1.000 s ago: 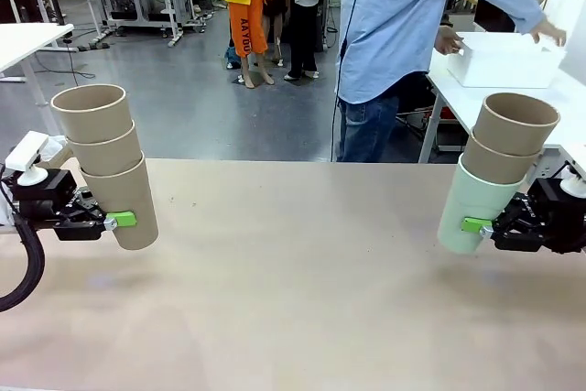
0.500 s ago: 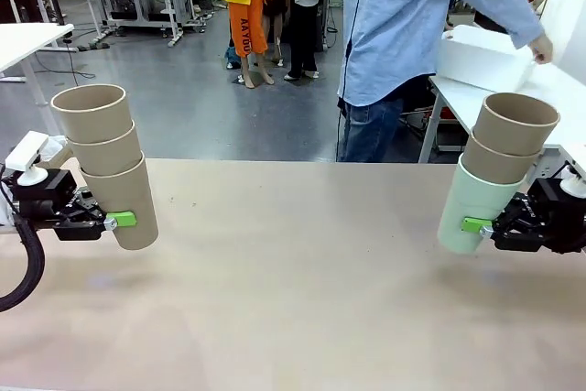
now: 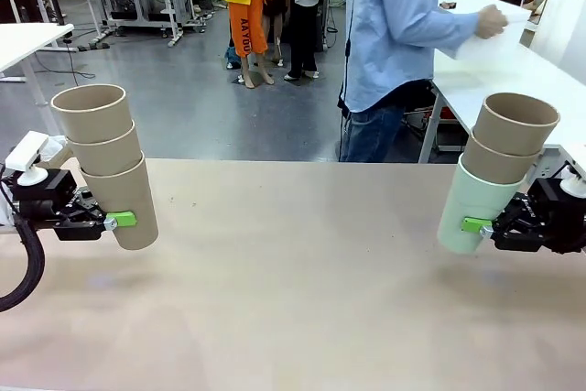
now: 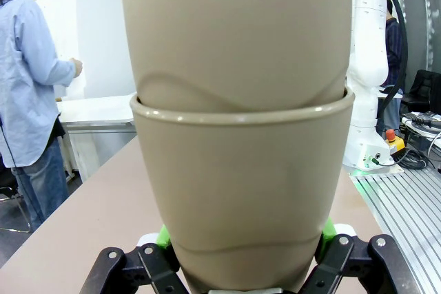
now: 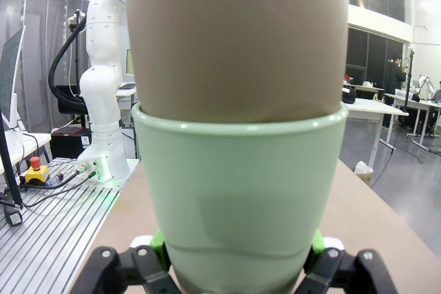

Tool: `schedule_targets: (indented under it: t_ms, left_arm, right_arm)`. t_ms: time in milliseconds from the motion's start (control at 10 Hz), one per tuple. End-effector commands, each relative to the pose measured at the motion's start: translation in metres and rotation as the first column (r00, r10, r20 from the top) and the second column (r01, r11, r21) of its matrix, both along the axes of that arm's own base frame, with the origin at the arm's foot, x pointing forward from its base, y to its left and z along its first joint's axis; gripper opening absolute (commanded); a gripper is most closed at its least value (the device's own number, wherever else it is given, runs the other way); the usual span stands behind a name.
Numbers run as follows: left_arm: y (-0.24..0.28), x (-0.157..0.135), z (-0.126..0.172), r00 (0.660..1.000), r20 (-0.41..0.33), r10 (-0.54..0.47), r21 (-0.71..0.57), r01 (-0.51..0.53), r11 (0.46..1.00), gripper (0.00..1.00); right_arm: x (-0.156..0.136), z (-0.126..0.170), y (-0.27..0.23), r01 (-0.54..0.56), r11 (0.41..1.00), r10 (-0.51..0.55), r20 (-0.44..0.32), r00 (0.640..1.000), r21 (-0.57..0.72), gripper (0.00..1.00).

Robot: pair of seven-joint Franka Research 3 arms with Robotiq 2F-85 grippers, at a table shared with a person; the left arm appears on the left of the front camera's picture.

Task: Stack the cups and store them in the basket.
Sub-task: Place the stack of Reusable plastic cups into the Pantry Basket.

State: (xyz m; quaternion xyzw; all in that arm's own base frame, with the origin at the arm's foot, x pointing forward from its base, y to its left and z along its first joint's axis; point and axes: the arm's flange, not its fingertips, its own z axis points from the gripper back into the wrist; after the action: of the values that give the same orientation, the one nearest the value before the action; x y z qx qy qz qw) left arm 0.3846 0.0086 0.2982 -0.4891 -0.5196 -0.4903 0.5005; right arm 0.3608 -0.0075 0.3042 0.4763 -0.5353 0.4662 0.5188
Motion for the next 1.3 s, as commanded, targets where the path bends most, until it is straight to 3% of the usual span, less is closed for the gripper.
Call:
schedule_targets:
  t_ms: [0, 1200]
  left_arm:
    - [-0.0001, -0.0013, 0.0028, 1.000, 0.009, -0.003, -0.009, 0.003, 1.000, 0.84]
    - [-0.0001, -0.0013, 0.0028, 1.000, 0.009, -0.003, -0.009, 0.003, 1.000, 0.84]
  right_arm:
    - [0.0008, 0.0032, 0.0008, -0.001, 1.000, 0.001, 0.013, 1.000, -0.002, 0.84]
    - [0.0008, 0.0032, 0.0008, -0.001, 1.000, 0.001, 0.013, 1.000, -0.002, 0.84]
